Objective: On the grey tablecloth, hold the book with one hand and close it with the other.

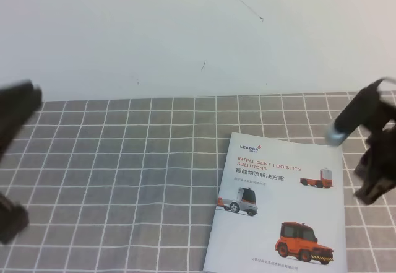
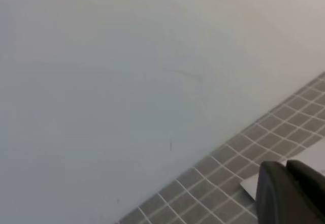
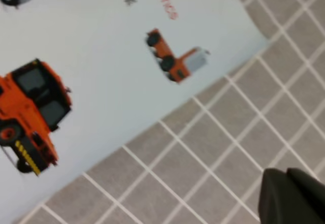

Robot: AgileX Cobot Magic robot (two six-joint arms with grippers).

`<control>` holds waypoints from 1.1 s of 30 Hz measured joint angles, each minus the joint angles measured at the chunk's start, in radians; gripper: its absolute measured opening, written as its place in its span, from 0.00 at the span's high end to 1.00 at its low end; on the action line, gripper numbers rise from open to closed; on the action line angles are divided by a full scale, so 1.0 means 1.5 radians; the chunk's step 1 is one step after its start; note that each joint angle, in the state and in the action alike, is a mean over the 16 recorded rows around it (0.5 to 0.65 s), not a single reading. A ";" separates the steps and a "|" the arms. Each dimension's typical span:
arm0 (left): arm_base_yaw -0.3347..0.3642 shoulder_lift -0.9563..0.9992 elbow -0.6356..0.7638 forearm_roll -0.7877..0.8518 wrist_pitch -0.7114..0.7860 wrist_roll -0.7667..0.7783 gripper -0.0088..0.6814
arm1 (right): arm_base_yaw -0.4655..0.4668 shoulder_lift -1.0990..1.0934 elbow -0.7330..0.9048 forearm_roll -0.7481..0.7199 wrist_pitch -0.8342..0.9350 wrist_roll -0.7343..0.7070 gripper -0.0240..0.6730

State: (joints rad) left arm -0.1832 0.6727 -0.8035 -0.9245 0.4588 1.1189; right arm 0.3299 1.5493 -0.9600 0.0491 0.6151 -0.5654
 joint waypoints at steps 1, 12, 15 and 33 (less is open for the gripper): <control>0.000 -0.017 0.021 0.000 -0.004 0.001 0.99 | 0.000 -0.023 -0.005 -0.025 0.011 0.020 0.97; 0.000 -0.135 0.191 0.052 0.027 -0.049 0.99 | 0.000 -0.302 0.008 -0.183 0.130 0.173 0.97; 0.000 -0.152 0.210 0.120 0.048 -0.134 0.99 | 0.000 -0.380 0.038 -0.190 0.153 0.194 0.97; 0.000 -0.197 0.230 0.704 0.071 -0.832 0.99 | 0.000 -0.792 0.366 -0.062 0.022 0.270 0.97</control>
State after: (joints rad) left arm -0.1832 0.3775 -0.4583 0.1322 0.5654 -0.1287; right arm 0.3299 0.3607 -0.4103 -0.0438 0.6481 -0.1610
